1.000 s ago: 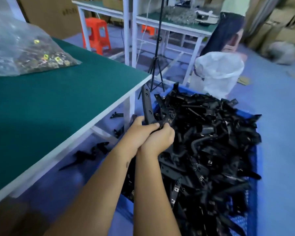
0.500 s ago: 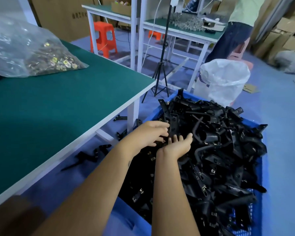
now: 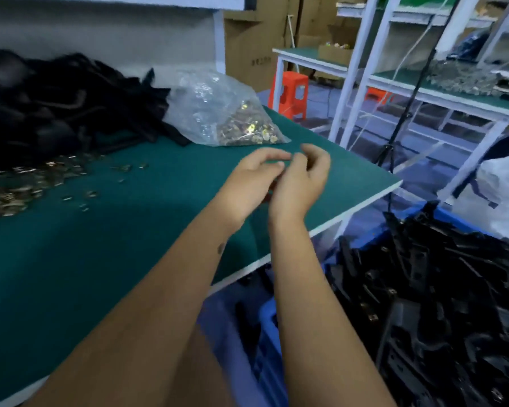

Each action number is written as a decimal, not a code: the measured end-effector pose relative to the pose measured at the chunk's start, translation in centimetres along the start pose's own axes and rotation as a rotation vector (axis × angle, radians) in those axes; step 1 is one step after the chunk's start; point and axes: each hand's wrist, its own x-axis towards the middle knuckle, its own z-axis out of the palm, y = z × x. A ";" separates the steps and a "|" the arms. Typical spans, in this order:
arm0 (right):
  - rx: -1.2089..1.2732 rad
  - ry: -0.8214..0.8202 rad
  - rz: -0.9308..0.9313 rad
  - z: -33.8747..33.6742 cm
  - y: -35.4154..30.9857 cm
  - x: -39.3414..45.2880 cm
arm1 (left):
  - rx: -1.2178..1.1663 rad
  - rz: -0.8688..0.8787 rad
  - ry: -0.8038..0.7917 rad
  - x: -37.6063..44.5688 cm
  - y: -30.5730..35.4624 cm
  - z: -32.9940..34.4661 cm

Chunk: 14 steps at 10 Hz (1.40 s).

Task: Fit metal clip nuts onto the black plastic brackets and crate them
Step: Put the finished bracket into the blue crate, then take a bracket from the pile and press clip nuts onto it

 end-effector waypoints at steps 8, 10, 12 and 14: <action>-0.666 -0.680 -0.266 21.3 8.1 -3.5 | 0.232 -0.140 0.669 -0.2 -5.9 -23.1; -0.734 -0.793 -0.251 25.1 9.8 -0.5 | 0.159 -0.139 0.687 0.5 -7.0 -23.6; -1.013 -0.814 -0.314 27.1 10.9 0.5 | 0.149 -0.149 0.665 1.1 -7.4 -23.8; -0.442 -0.493 -0.342 25.3 10.1 -0.4 | 0.095 -0.155 0.696 1.2 -7.0 -23.8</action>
